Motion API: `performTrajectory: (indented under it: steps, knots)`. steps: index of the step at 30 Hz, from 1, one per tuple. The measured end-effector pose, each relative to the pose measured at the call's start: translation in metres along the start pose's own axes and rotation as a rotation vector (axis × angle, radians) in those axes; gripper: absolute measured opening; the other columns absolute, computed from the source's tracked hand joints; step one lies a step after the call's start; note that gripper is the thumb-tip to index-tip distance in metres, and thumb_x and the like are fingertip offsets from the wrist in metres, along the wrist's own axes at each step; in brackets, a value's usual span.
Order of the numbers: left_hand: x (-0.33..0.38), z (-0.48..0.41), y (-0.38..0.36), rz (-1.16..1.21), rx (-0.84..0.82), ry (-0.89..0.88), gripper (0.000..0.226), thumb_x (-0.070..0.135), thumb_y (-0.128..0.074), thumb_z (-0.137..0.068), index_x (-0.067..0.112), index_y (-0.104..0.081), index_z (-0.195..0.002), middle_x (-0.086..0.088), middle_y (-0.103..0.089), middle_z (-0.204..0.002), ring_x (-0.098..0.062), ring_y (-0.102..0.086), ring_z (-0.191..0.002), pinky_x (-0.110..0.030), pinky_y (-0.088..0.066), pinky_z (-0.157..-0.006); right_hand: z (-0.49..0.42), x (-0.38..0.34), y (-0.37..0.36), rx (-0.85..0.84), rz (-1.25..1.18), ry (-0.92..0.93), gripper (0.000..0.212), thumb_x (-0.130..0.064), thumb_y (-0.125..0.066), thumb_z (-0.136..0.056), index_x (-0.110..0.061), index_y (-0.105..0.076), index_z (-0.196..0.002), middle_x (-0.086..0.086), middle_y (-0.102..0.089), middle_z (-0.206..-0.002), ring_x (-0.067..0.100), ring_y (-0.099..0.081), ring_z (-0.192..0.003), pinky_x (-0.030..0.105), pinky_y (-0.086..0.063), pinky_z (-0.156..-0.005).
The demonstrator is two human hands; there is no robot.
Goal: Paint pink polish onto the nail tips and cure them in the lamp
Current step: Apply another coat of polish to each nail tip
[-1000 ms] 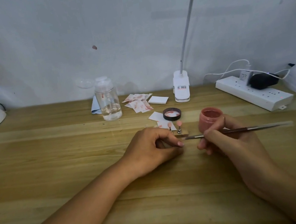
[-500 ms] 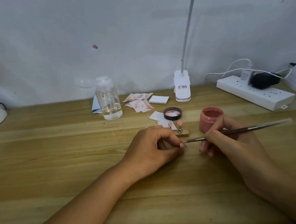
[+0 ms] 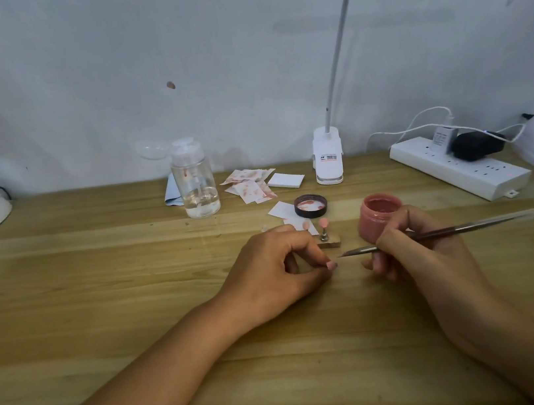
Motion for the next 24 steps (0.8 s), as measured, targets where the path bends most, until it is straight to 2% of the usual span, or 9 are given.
performTrajectory:
  steps: [2, 5, 9, 14, 18, 21, 24]
  knots:
    - [-0.0001, -0.0001, -0.0003, 0.004, 0.002, 0.002, 0.012, 0.029, -0.082, -0.077, 0.031, -0.070, -0.073, 0.016, -0.062, -0.077, -0.002, -0.051, -0.055, -0.017, -0.037, -0.054, -0.0001, -0.0008, -0.0003, -0.017, 0.013, -0.012, 0.012, 0.005, -0.054, -0.087, 0.008, -0.048, -0.078, 0.006, -0.060, -0.054, 0.018, -0.058, -0.058, 0.019, -0.045, -0.051]
    - [0.0001, 0.0000, -0.0004, 0.005, 0.003, 0.001, 0.014, 0.029, -0.082, -0.077, 0.033, -0.070, -0.072, 0.017, -0.061, -0.076, -0.001, -0.051, -0.055, -0.015, -0.036, -0.054, 0.0003, -0.0012, -0.0002, -0.022, 0.019, -0.018, 0.012, 0.004, -0.054, -0.086, 0.009, -0.047, -0.078, 0.007, -0.059, -0.054, 0.021, -0.059, -0.061, 0.020, -0.045, -0.052]
    - [0.0001, -0.0002, -0.0004, 0.012, -0.001, 0.016, 0.014, 0.028, -0.082, -0.077, 0.033, -0.070, -0.071, 0.020, -0.063, -0.075, 0.001, -0.051, -0.055, -0.013, -0.035, -0.054, 0.0005, -0.0016, -0.0003, -0.038, 0.046, -0.026, 0.012, 0.000, -0.056, -0.085, 0.004, -0.049, -0.076, 0.004, -0.060, -0.055, 0.020, -0.061, -0.062, 0.017, -0.045, -0.051]
    - [-0.0002, -0.0007, -0.0005, 0.013, -0.019, 0.022, 0.015, 0.025, -0.083, -0.077, 0.032, -0.071, -0.071, 0.026, -0.062, -0.071, 0.002, -0.051, -0.053, -0.010, -0.033, -0.053, 0.0000, -0.0001, -0.0004, -0.024, 0.018, -0.001, 0.014, 0.004, -0.054, -0.086, 0.008, -0.044, -0.077, 0.007, -0.054, -0.053, 0.018, -0.057, -0.058, 0.024, -0.049, -0.060]
    - [0.0000, -0.0009, 0.0007, 0.009, -0.025, 0.023, 0.022, 0.024, -0.083, -0.077, 0.038, -0.068, -0.069, 0.028, -0.062, -0.072, 0.002, -0.051, -0.053, -0.009, -0.034, -0.053, 0.0004, -0.0016, -0.0010, -0.043, 0.036, -0.004, 0.013, 0.003, -0.055, -0.086, 0.010, -0.046, -0.080, 0.008, -0.058, -0.055, 0.027, -0.060, -0.065, 0.020, -0.048, -0.057]
    - [-0.0006, -0.0007, 0.0009, 0.003, -0.027, 0.027, 0.025, 0.023, -0.083, -0.076, 0.041, -0.067, -0.068, 0.026, -0.062, -0.073, 0.000, -0.051, -0.053, -0.010, -0.034, -0.053, 0.0004, -0.0014, -0.0012, -0.031, 0.015, -0.008, 0.012, 0.004, -0.054, -0.085, 0.011, -0.046, -0.081, 0.007, -0.055, -0.054, 0.021, -0.060, -0.062, 0.019, -0.050, -0.058]
    - [-0.0004, -0.0004, 0.0004, -0.006, -0.015, 0.027, 0.019, 0.026, -0.083, -0.077, 0.037, -0.069, -0.069, 0.020, -0.062, -0.074, 0.000, -0.051, -0.054, -0.012, -0.035, -0.054, 0.0012, -0.0013, -0.0019, -0.021, 0.021, -0.007, 0.011, 0.004, -0.055, -0.086, 0.009, -0.047, -0.079, 0.006, -0.054, -0.053, 0.023, -0.060, -0.064, 0.018, -0.052, -0.059]
Point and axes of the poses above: each hand's wrist, its own z-axis away from the middle knuckle, its own y-axis out of the back of the hand, x = y × z, the point moved 1 cm from there along -z, towards the middle knuckle
